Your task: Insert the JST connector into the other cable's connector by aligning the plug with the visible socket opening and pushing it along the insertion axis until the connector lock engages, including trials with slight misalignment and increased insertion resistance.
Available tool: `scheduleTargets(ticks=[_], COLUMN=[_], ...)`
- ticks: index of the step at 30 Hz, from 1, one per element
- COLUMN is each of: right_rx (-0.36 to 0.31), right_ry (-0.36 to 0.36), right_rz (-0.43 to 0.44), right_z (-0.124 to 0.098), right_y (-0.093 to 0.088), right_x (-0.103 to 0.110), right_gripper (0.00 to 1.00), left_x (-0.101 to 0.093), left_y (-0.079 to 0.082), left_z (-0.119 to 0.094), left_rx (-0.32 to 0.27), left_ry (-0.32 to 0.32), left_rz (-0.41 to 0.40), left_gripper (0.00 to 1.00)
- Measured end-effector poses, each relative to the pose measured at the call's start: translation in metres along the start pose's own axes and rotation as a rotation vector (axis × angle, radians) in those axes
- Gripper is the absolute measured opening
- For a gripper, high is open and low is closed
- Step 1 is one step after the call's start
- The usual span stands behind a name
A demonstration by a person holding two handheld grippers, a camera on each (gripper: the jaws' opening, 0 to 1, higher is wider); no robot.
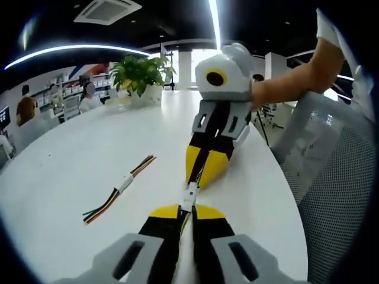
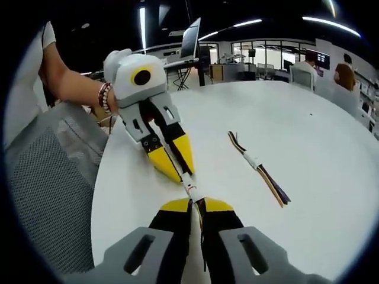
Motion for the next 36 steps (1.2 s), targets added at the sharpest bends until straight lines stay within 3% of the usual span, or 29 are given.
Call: scheduleTargets(ticks=[6, 10, 12, 19, 36], right_rx=[0.003, 0.045, 0.036, 0.029, 0.022], right_ry=[0.02, 0.001, 0.007, 0.006, 0.006], right_rz=[-0.009, -0.055, -0.033, -0.029, -0.022], right_z=[0.003, 0.005, 0.003, -0.001, -0.004], right_y=[0.004, -0.001, -0.002, -0.003, -0.004], right_x=[0.006, 0.004, 0.003, 0.003, 0.002], right_gripper=[0.03, 0.03, 0.03, 0.03, 0.03], left_x=[-0.003, -0.001, -0.002, 0.002, -0.01], left_y=[0.007, -0.003, -0.003, 0.004, 0.004], left_z=[0.003, 0.002, -0.003, -0.012, -0.016], left_rx=[-0.022, 0.036, 0.024, -0.023, -0.023], left_ry=[-0.013, -0.002, -0.025, -0.032, -0.11], left_rz=[0.017, 0.008, -0.01, -0.042, -0.024], left_gripper=[0.0, 0.02, 0.08, 0.08, 0.09])
Point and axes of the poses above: the point that each gripper's makers call its tool centre point, and the gripper's own axes: z roughly forward along the fingers, x roughly to its left, y roughly out of its top, the point moved 4 cm from there along -z, roughly backward along the fingers, and after that the axes turned 4 degrees about x, right-handed, at the moved point
